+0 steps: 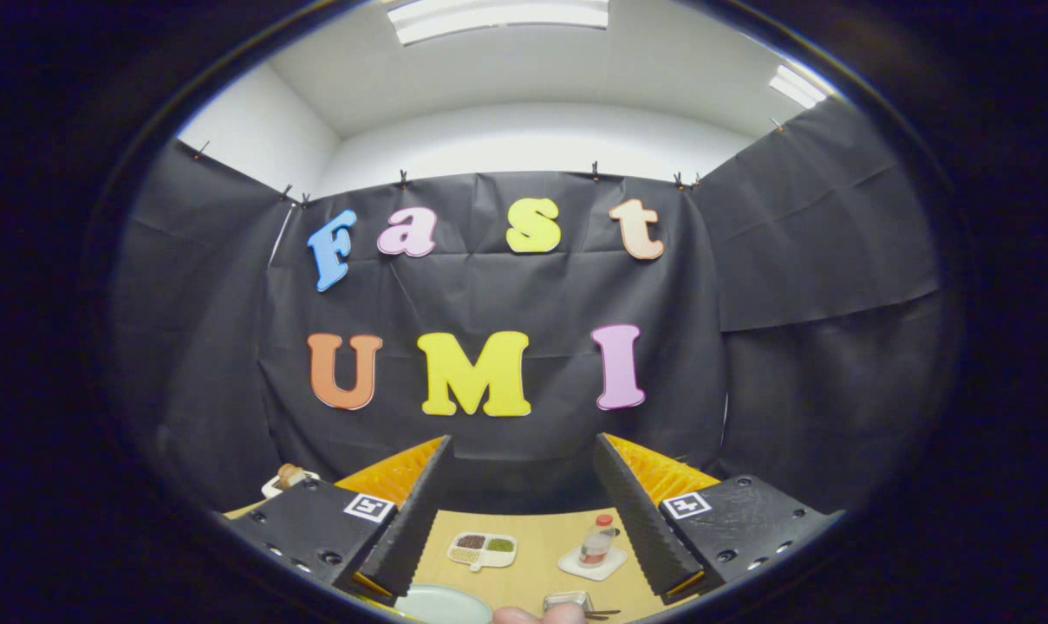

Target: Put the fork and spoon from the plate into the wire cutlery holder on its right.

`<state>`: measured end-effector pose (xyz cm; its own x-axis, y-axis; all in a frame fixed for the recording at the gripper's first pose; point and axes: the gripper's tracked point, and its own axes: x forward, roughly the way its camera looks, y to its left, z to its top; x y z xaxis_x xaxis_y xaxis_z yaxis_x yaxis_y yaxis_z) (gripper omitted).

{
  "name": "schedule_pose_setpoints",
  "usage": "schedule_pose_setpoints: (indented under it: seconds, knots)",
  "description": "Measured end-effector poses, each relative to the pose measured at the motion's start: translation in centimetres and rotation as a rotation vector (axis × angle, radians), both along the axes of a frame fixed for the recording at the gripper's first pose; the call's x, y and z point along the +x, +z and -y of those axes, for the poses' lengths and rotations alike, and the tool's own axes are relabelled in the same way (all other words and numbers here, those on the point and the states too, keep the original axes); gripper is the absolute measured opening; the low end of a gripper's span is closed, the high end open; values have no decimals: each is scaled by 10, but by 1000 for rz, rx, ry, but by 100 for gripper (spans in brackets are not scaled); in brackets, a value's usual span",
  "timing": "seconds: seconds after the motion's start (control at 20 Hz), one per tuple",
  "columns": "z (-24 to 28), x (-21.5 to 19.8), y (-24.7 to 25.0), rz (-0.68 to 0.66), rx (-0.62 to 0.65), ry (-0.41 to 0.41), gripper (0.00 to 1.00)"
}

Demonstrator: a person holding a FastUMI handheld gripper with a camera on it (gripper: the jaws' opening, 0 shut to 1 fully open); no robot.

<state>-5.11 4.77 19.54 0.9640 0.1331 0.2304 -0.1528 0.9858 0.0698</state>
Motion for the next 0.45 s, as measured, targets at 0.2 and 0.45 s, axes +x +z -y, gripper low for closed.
schedule_pose_setpoints:
  seconds: [0.2, 0.45]
  knots:
    - [-12, 1, -4, -11, -5, 18, 96]
    - [-11, -3, -2, -3, 9, 14, 96]
